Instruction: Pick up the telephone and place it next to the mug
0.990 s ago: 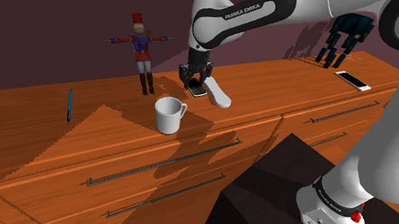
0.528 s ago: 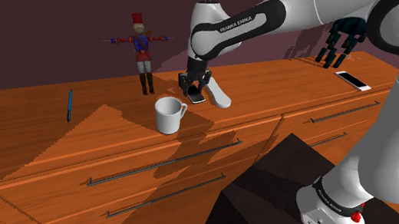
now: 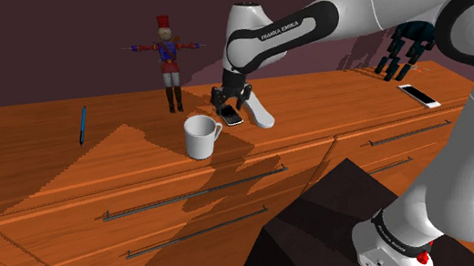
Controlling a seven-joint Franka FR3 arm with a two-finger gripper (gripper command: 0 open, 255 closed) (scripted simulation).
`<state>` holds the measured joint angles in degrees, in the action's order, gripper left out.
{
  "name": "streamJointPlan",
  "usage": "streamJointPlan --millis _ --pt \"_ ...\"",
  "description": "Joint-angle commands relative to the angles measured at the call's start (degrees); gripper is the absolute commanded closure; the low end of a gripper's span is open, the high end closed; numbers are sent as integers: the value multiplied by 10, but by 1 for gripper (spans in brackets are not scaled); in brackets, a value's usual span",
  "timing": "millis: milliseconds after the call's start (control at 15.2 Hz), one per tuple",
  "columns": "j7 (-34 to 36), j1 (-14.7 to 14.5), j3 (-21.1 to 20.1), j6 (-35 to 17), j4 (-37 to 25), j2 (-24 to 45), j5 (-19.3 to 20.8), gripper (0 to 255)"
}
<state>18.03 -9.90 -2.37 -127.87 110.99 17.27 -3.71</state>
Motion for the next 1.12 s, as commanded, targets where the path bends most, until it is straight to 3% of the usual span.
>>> streamJointPlan --millis 0,264,528,1056 --pt "0 0 0 0 0 0 0 0" --pt "0 0 0 0 0 0 0 0" --pt "0 2 1 64 -30 -34 1 0" --pt "0 2 1 64 -30 -34 1 0"
